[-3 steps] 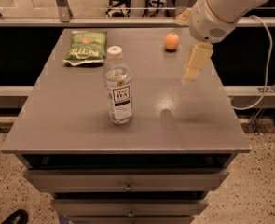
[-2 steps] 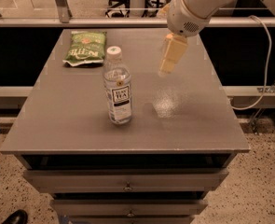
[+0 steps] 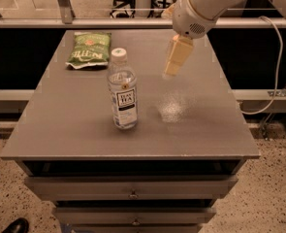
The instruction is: Move green jalapeno chip bag near blue plastic bottle
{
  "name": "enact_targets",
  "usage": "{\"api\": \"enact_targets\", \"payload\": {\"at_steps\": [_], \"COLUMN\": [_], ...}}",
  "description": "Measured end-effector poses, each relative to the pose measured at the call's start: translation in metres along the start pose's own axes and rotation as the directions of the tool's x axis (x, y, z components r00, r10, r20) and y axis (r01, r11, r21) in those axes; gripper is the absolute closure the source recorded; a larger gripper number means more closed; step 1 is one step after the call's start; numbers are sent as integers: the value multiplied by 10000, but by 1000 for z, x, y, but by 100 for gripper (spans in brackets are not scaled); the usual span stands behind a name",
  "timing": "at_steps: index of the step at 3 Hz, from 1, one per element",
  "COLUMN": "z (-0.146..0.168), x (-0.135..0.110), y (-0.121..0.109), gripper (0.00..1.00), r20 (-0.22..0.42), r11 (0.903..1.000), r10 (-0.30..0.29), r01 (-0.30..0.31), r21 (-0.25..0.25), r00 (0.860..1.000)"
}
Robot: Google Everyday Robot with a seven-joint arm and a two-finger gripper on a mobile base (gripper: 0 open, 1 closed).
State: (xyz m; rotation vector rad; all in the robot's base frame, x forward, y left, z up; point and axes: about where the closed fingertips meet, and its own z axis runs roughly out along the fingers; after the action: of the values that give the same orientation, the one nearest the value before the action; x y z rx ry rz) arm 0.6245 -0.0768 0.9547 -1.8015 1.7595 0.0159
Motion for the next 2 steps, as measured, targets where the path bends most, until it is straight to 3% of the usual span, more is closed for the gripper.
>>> {"api": "enact_targets", "payload": {"at_steps": [1, 2], "z": [25, 65], "x": [-17, -42], "y": [-17, -48], "gripper": [0, 0], "r20": [778, 2003], "r11": [10000, 9999], "r10": [-5, 102], "r01": [-1, -123], "r21": [84, 97], "r00": [9970, 9797]}}
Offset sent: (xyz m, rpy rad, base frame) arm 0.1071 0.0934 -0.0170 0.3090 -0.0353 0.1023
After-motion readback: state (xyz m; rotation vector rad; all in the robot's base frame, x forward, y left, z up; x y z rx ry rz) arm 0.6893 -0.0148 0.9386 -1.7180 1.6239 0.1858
